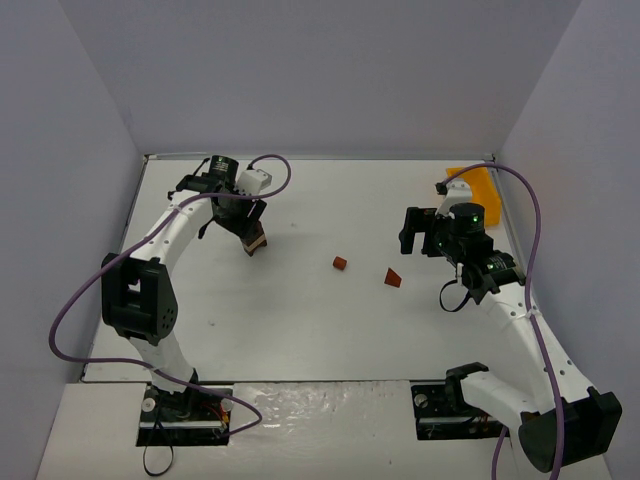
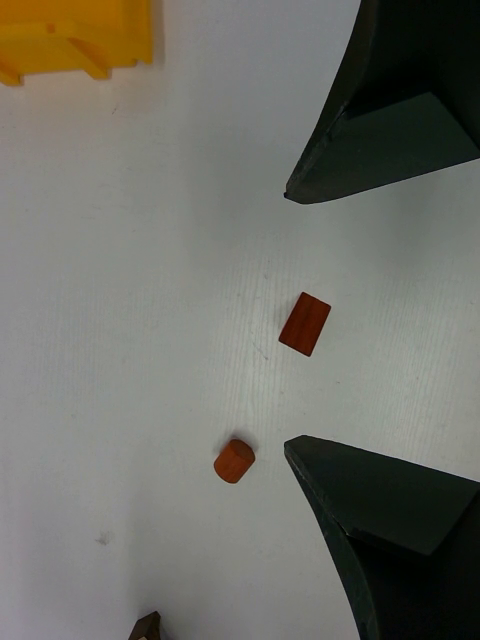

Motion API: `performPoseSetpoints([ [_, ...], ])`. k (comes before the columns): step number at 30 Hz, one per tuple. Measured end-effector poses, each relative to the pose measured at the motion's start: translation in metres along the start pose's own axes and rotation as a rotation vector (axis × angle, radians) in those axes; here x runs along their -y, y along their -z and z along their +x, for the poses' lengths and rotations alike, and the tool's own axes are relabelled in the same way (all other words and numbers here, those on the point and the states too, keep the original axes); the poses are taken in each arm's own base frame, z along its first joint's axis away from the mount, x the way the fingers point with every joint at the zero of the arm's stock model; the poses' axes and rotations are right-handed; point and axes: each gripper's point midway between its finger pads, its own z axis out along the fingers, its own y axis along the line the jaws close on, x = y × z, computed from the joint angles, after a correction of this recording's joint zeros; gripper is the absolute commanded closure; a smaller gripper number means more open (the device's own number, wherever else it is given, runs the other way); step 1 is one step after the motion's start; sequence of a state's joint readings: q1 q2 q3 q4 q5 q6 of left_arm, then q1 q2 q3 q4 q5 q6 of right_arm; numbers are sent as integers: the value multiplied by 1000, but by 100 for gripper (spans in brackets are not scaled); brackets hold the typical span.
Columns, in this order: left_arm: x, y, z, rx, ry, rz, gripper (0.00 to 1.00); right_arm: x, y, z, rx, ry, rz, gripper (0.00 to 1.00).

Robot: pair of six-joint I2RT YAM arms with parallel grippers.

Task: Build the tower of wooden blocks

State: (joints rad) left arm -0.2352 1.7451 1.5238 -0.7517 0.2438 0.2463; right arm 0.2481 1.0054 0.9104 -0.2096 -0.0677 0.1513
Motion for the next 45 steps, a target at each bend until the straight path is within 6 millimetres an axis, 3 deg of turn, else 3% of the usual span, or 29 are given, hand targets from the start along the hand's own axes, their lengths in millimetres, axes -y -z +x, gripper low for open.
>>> performPoseSetpoints([
  [6,-2,8,-6,19,51,-27,34,0,0,0,0,0,0,0],
  [10,4,36,-25,106,122,-57,31,0,0,0,1,0,1,0],
  [13,26,64,-45,202,144,-65,28,1,2,-2,8,-1,6,0],
  [16,68,84,-67,294,128,-21,27,3,5,-4,22,-1,15,0],
  [19,114,85,-82,334,130,52,26,5,10,-9,44,-6,32,0],
  [22,151,67,-89,326,134,97,21,11,17,-14,72,-12,64,0],
  [28,200,-7,-78,200,133,114,20,24,33,-23,129,-30,129,0],
  [35,227,-87,-48,54,151,89,28,28,47,-28,170,-51,152,0],
  [40,235,-113,-47,41,150,69,37,29,47,-21,159,-60,153,0],
  [45,235,-119,-58,76,152,46,40,29,45,-16,145,-69,153,0],
])
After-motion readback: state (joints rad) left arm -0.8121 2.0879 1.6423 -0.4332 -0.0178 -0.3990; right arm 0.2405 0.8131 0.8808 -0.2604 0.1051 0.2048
